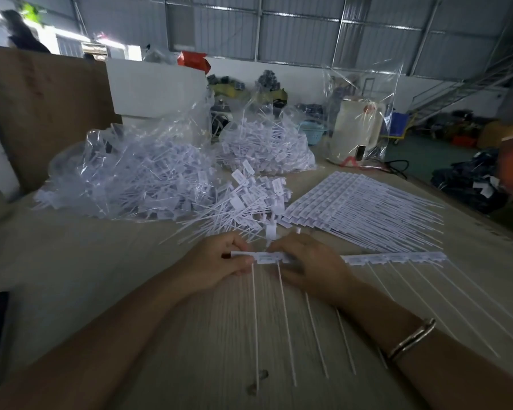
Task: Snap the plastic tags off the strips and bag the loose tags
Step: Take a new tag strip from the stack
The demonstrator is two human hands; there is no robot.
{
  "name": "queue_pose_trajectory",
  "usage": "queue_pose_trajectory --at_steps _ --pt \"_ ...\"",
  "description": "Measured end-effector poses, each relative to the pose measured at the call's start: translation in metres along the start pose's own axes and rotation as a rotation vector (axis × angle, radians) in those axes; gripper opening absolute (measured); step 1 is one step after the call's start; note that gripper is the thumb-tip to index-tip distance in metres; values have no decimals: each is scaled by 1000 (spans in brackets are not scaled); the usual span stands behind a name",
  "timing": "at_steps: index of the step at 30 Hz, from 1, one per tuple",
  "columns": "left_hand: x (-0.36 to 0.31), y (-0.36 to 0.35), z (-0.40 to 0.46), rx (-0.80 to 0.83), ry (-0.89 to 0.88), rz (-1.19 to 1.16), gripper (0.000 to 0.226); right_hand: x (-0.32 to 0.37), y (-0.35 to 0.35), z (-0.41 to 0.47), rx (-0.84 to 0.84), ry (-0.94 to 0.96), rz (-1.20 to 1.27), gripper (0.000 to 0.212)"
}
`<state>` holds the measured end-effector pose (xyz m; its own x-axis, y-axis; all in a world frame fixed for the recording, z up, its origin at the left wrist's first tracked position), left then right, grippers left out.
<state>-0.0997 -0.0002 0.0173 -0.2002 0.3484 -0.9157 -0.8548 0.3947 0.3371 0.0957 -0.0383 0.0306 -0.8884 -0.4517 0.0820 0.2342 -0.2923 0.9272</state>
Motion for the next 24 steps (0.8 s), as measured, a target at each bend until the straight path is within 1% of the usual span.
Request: queue_pose_trajectory --at_steps 2,5,7,9,10,11,13,15,16,18,20,22,24 --pt "1 1 0 22 -15 -23 9 -2 0 0 -28 -8 -3 26" --pt "-4 -1 -2 15 -92 13 11 -3 -2 -1 -28 -20 24 21" --pt "-8 -1 -4 -6 -153 64 11 -4 0 0 -55 -70 146 18" --pt "-9 0 -6 -28 -206 116 12 -12 6 -2 -122 -210 326 25" --pt "-10 2 -7 -43 -211 131 12 -17 9 -4 -131 -253 356 28" --pt "-10 4 -8 -58 -207 156 13 -19 11 -6 -111 -240 334 27" --pt "-11 3 -9 -69 -252 261 13 -16 11 -9 -44 -143 262 15" --pt "-15 -2 -6 -98 -364 418 11 -7 9 -7 -65 -38 195 18" --pt "-18 -5 -5 -135 -414 492 14 -2 7 -6 -96 4 164 19" --pt "-23 -8 -4 -200 -473 535 31 7 6 -4 -128 55 106 18" --pt "-26 -11 -3 -180 -460 524 44 11 6 -2 -161 76 81 17" --pt "-23 -14 -3 -143 -406 538 47 10 7 -1 -186 84 87 19" --pt "-20 -15 -2 -139 -385 536 45 7 8 -1 -181 48 103 21"
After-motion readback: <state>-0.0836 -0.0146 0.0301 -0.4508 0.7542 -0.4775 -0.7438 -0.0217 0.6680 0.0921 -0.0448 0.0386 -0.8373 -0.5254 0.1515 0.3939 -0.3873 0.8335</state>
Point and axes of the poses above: each hand's wrist, its own z-axis towards the middle knuckle, its own y-axis out of the back of the hand, x = y × z, the point moved 2 cm from there along z, towards the middle knuckle, and after that the axes turned 7 degrees about -z, right-handed, at the moved point
